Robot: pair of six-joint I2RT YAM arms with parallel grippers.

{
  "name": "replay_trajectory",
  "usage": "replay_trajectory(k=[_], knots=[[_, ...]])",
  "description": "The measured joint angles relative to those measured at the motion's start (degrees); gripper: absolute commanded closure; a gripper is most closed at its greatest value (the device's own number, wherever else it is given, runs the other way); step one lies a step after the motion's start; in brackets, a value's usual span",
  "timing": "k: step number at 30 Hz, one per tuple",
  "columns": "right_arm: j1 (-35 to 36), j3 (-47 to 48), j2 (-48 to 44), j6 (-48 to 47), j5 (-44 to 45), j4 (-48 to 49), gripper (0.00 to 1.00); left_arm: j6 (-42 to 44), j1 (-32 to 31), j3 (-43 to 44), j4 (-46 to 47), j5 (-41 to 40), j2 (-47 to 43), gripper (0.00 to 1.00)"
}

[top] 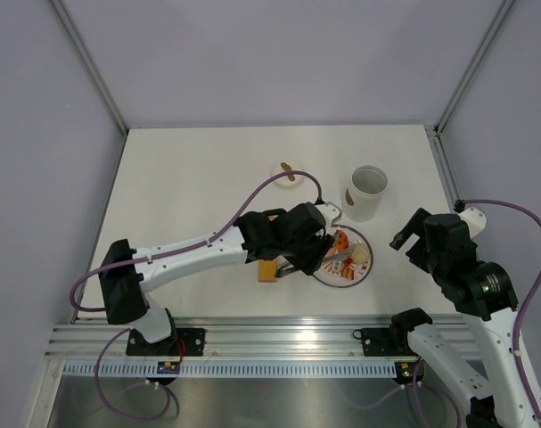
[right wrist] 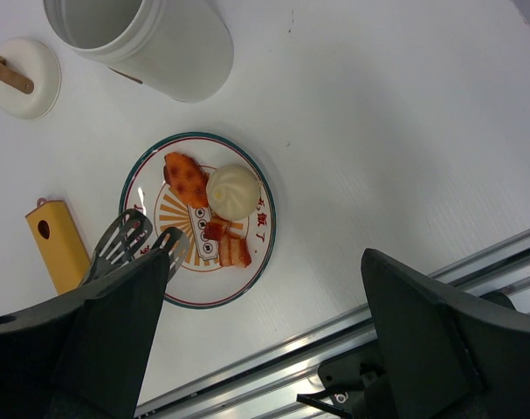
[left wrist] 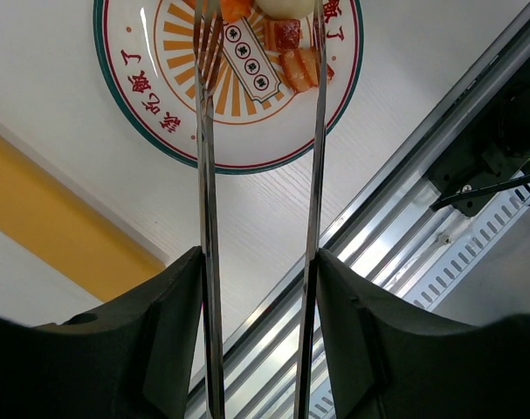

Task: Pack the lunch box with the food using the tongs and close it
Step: Pick up the fake food from the plate.

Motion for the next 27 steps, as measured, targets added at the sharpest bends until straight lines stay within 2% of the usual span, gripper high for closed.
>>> replay_trajectory(k=[27], knots=[[0.00,0.00,0.22,0.07,-0.20,0.04,0.01,1.01,-3.13,1.99,0.55,0.55,9.16,0.45]])
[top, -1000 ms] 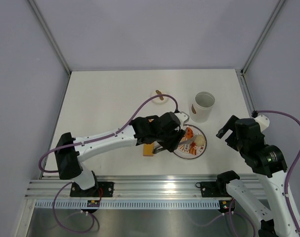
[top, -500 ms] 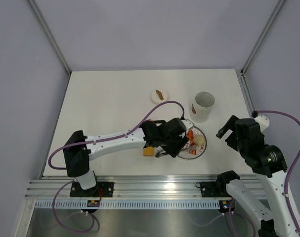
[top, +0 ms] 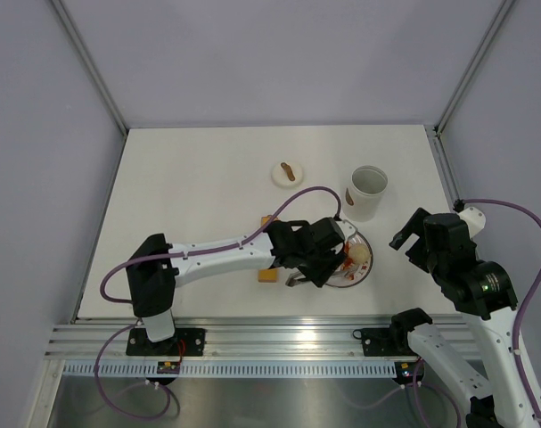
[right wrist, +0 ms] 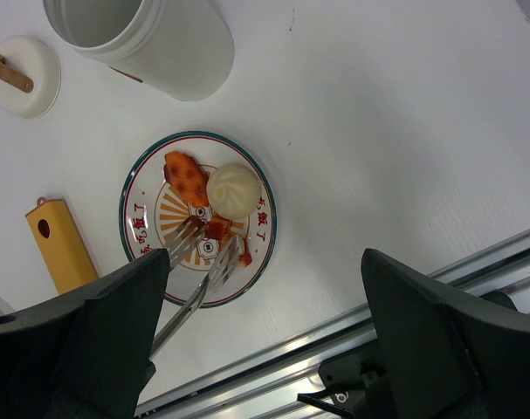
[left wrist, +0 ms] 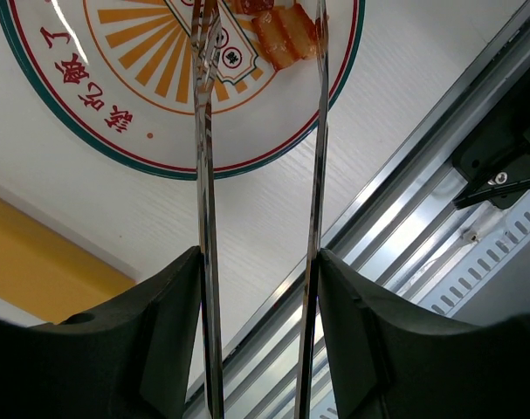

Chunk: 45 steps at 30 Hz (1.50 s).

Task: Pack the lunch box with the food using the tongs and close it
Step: Pick up the fake food from the plate.

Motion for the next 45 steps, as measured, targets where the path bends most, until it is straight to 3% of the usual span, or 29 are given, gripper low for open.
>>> replay_trajectory(k=[10,18,29,37,45], knots=[[0.00,0.00,0.24,0.00,0.00,0.02,0.01,0.00,0.00,1.81,0.57,-1.31,1.70,0.52],[0.00,0.00,0.48,-0.02,-0.02,0.04,0.01,0.35,0.00,2.03,0.50,-2.32,2.12,0.73],[0.00,0.00,1.09,-0.02,-0.07,0.31,0.01,2.14,0.00,3.34,-5.11,-5.03,-0.81,0.88],[0.00,-0.02,1.25,-0.02,-0.17,1.16,0.01,5.70,1.18,11.67,-10.75,-9.07,-5.55,0.89],[0.00,-0.02,1.20,-0.02,-0.17,1.36,0.00,8.52,6.73,25.70,-11.21,-9.09,-3.06,0.89]])
